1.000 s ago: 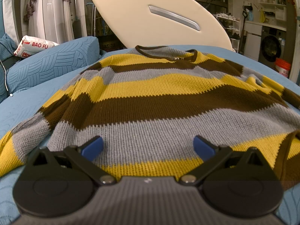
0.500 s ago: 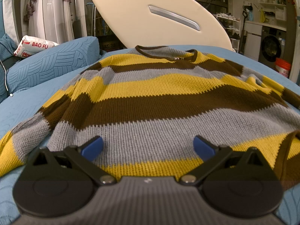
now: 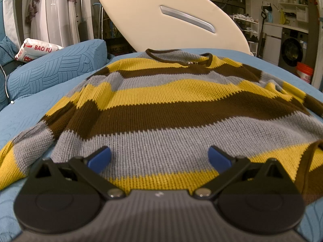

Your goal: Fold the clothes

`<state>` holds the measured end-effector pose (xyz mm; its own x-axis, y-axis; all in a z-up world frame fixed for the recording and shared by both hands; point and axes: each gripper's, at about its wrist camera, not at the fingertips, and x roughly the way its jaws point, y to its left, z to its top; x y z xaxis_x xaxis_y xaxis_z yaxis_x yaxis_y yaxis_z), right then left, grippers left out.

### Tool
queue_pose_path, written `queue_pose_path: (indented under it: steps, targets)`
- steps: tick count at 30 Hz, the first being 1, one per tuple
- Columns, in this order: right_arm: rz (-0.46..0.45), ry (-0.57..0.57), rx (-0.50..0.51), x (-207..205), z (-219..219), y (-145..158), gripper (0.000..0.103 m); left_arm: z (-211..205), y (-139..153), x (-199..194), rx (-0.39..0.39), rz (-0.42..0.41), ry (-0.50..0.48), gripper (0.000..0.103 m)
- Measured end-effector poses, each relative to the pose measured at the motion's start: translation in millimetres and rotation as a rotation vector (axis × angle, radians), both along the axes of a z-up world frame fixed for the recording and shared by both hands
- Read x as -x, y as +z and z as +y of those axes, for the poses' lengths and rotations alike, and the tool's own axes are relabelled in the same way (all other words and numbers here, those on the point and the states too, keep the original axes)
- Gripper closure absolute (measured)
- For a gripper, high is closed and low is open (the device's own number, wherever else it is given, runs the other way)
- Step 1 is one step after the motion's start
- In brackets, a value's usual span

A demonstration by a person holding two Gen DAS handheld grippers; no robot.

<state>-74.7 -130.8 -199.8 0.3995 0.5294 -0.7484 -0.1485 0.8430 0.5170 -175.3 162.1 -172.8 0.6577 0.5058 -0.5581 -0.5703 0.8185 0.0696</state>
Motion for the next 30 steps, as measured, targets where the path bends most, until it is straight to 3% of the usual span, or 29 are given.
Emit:
queue_pose_path:
  steps: [9, 16, 20, 24, 30]
  targets:
    - [-0.003, 0.000, -0.003, 0, 0, 0, 0.039, -2, 0, -1, -0.009, 0.005, 0.001, 0.000]
    - [-0.005, 0.008, -0.008, -1, 1, 0, 0.039, -9, 6, -2, -0.022, 0.057, -0.007, 0.000]
    - [-0.005, 0.011, -0.018, -1, 1, 0, 0.039, -5, 15, 2, 0.103, 0.123, -0.015, 0.000]
    - [-0.006, 0.009, -0.033, 0, -1, 0, 0.039, -29, 21, 11, 0.118, 0.202, -0.043, 0.000]
    - [-0.005, 0.003, -0.058, 0, -4, 1, 0.039, -55, 31, 34, 0.215, 0.255, -0.155, 0.001]
